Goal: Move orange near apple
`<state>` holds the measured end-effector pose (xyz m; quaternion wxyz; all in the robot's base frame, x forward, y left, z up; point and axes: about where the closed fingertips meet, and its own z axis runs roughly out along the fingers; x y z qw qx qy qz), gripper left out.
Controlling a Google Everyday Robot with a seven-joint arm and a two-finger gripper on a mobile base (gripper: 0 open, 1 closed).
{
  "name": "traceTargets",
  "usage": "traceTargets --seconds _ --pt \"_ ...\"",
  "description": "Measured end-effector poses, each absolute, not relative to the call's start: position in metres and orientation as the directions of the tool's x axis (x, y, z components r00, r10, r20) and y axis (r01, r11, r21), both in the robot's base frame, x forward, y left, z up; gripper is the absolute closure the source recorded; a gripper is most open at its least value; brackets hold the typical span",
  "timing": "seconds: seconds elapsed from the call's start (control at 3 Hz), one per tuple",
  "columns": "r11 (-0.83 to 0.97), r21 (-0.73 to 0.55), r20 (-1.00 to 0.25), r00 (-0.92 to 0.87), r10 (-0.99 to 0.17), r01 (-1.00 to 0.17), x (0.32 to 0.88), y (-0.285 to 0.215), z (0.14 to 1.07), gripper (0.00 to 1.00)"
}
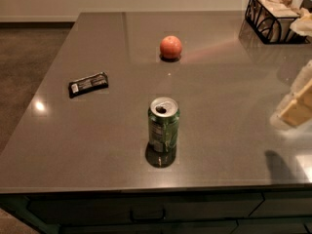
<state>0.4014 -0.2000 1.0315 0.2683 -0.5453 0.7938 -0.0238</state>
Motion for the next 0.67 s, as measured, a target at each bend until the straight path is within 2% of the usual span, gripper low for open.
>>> traceTargets --seconds 0.67 --pt "0.273 -0.400 -0.207 -0.204 -0.957 -0.875 0.406 -0.190 1.008 0.00"
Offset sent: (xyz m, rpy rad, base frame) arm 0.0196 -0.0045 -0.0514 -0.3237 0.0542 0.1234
